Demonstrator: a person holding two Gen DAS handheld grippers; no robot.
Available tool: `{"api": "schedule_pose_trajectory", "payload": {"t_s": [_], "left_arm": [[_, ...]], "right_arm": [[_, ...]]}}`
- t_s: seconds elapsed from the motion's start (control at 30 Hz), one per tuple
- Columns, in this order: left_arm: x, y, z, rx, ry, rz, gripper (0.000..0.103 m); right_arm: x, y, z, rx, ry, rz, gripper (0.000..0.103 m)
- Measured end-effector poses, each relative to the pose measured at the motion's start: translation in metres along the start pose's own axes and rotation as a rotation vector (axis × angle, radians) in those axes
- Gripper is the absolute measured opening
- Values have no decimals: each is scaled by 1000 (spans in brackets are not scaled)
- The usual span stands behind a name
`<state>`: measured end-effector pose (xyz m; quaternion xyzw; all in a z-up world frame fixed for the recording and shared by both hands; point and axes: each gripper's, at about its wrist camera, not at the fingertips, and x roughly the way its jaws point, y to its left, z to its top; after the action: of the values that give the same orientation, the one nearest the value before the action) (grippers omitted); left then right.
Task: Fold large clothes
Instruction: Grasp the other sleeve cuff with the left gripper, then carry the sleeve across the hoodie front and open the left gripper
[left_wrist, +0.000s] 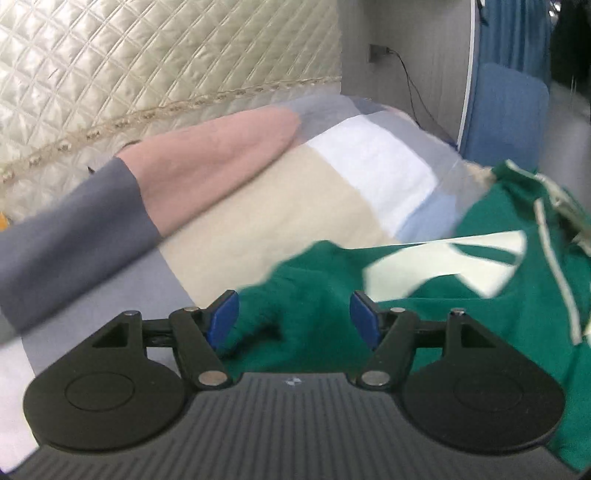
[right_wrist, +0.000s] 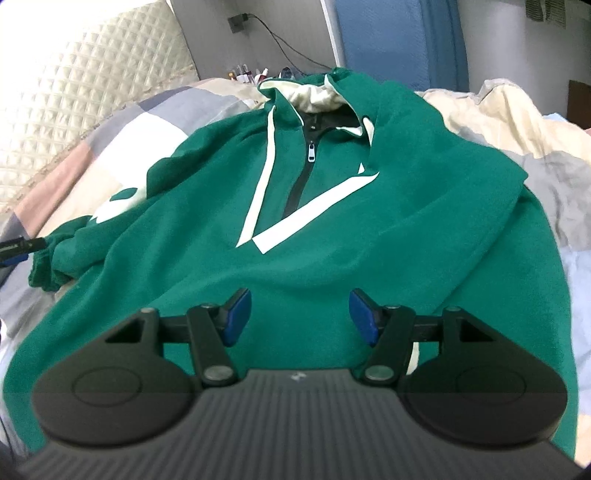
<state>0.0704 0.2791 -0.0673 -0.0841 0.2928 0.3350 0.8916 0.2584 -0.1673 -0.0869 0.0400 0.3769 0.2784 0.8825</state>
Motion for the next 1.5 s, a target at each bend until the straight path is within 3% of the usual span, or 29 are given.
{"api": "schedule_pose_trajectory", "payload": {"t_s": [0.07,0.27,0.33,0.4,0.5,0.6,0.77,0.97,1.13,1.23,1.4,1.5], "left_arm": [[14,8,1,28,5,9,71],[47,7,4,49,16,6,71],[57,5,5,50,40,1,63],[65,0,7,69,77,-2,46],[64,-4,16,63,112,15,33],[50,9,46,-11,107,41,30],[3,30,116,-80,22,125,29],[-47,44,212,-78,-96,222,29],[-43,48,258,-45,-126,277,29],[-24,54,272,-38,-105,292,29],[0,50,276,-5,-61,219,29],[-6,32,272,6,-42,114,29]], "right_arm": [[8,0,0,-9,22,-1,74],[27,-10,2,-42,58,-43,75],[30,-17,3,-4,66,-55,75],[33,-24,5,43,71,-49,75],[33,-26,9,74,66,-37,75],[28,-25,12,83,47,-33,75],[14,-26,13,96,15,-12,75],[-2,-36,6,118,4,-6,75],[-1,-39,12,117,-4,-10,75],[3,-37,14,106,4,-25,75],[12,-32,25,136,9,9,75],[15,-28,28,157,-2,18,75]]}}
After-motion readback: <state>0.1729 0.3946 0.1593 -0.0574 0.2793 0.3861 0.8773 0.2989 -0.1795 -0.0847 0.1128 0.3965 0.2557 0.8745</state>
